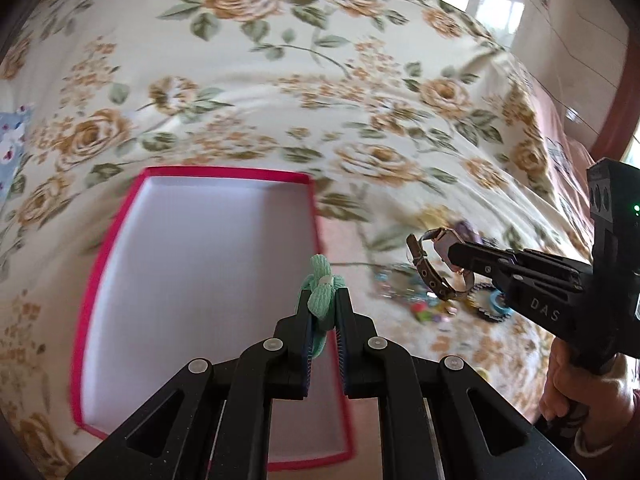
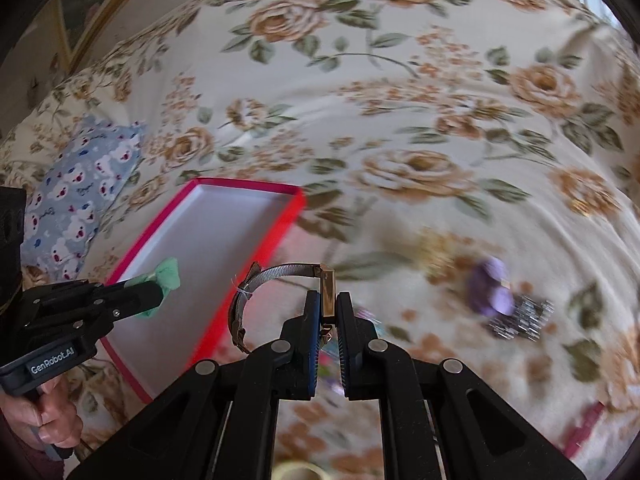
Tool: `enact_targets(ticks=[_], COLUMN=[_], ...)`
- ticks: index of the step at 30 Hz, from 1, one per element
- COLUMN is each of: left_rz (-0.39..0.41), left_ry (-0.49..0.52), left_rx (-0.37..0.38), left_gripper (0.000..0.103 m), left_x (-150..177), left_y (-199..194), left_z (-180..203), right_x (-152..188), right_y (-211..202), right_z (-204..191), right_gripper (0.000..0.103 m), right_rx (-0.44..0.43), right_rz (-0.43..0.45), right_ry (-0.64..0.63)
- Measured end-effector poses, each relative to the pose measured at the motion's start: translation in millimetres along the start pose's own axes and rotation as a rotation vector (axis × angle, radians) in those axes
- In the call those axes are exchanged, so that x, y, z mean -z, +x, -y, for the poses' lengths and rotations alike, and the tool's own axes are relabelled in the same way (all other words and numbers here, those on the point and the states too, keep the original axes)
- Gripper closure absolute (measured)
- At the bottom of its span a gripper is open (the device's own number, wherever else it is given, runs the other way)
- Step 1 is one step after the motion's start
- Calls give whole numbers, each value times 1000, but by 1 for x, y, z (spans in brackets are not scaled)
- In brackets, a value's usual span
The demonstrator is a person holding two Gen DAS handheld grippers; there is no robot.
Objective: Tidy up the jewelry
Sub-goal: 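Carry the hair tie and watch into the white box and release both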
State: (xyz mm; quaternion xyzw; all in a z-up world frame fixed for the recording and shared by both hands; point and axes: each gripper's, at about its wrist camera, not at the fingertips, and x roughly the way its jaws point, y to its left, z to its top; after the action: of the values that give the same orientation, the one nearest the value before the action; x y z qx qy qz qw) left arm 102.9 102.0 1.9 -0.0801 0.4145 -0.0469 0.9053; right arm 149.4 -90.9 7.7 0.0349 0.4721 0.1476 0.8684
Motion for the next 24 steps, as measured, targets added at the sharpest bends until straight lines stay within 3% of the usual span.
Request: enact_targets(ticks=[12, 24], left_rz=[7, -87], left_ry=[-58, -65], left_rx=[-107, -192], left_gripper=[94, 94], left_x=[-18, -58], left_y=[13, 92], left_z=[-47, -90], right_x=[-38, -57], right_y=[53, 125], right_z=[-60, -85], right_gripper=[96, 96], right_rx=[-92, -106], right_rz=[-22, -98], right_ry=[-81, -130])
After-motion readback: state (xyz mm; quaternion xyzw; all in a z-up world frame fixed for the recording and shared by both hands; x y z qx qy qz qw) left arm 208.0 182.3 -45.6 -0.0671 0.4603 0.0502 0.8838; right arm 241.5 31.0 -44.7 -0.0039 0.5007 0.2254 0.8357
